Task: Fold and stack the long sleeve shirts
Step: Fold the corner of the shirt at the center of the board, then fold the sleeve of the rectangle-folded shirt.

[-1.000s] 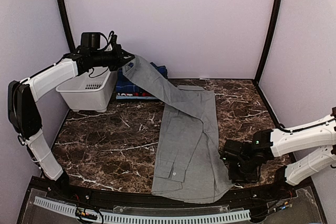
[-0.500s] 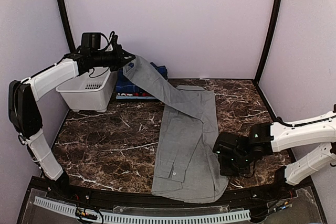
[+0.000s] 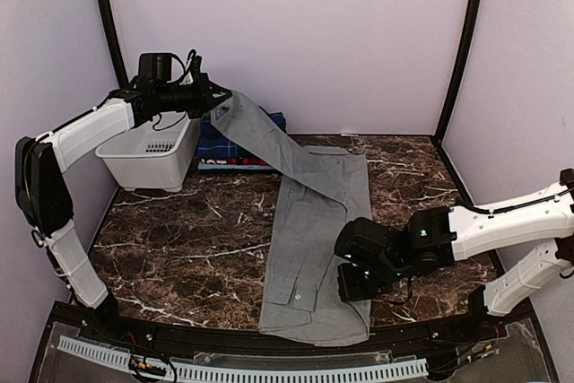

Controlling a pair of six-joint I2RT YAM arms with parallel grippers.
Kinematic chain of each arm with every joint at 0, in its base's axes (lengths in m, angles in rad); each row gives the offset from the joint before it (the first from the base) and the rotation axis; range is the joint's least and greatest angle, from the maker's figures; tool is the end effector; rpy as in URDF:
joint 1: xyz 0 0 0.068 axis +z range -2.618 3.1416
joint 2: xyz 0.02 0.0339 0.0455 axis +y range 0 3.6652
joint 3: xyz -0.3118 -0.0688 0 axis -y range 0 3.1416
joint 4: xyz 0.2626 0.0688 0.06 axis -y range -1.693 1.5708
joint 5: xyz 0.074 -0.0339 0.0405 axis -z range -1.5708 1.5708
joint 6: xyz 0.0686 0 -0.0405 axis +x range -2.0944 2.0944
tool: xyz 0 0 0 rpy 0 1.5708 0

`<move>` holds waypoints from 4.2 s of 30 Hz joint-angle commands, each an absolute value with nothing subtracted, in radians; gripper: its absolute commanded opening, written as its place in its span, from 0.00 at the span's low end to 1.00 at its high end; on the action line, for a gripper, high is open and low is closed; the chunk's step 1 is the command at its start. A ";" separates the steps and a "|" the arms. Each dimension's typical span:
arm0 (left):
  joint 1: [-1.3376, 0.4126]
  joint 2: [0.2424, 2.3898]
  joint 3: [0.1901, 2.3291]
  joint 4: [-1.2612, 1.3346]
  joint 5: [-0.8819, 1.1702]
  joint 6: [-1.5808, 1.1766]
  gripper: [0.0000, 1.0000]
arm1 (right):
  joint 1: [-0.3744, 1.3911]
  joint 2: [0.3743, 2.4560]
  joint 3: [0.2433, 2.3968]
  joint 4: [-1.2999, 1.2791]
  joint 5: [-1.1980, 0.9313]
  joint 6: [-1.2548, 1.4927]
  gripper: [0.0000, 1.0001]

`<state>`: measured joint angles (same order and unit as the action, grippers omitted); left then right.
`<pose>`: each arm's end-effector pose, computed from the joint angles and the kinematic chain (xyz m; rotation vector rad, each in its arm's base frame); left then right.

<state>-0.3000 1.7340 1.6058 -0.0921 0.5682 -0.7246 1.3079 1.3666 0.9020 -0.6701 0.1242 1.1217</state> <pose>0.4356 -0.1734 0.4183 0.0337 1.9322 -1.2176 0.0806 0.2667 0.2260 -0.2241 2.8193 0.5260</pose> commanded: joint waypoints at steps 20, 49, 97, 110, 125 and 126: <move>-0.295 1.632 1.546 -0.064 0.596 -0.666 0.00 | 1.363 1.425 0.722 -0.374 -0.115 1.101 0.00; -0.384 1.587 1.396 -0.045 0.688 -0.630 0.00 | 1.215 1.271 0.802 -0.434 0.029 1.050 0.47; -0.715 1.826 1.451 -0.079 0.889 -0.529 0.00 | 0.430 2.271 1.476 0.185 -0.451 0.826 0.03; -0.784 1.934 1.498 -0.131 0.898 -0.517 0.00 | 0.405 2.150 1.494 0.051 -0.364 0.766 0.03; -0.863 2.092 1.607 -0.220 0.893 -0.514 0.00 | 0.405 1.829 1.305 -0.117 -0.197 0.667 0.06; -0.868 2.099 1.620 -0.232 0.898 -0.511 0.00 | 0.406 1.810 1.286 -0.122 -0.195 0.666 0.06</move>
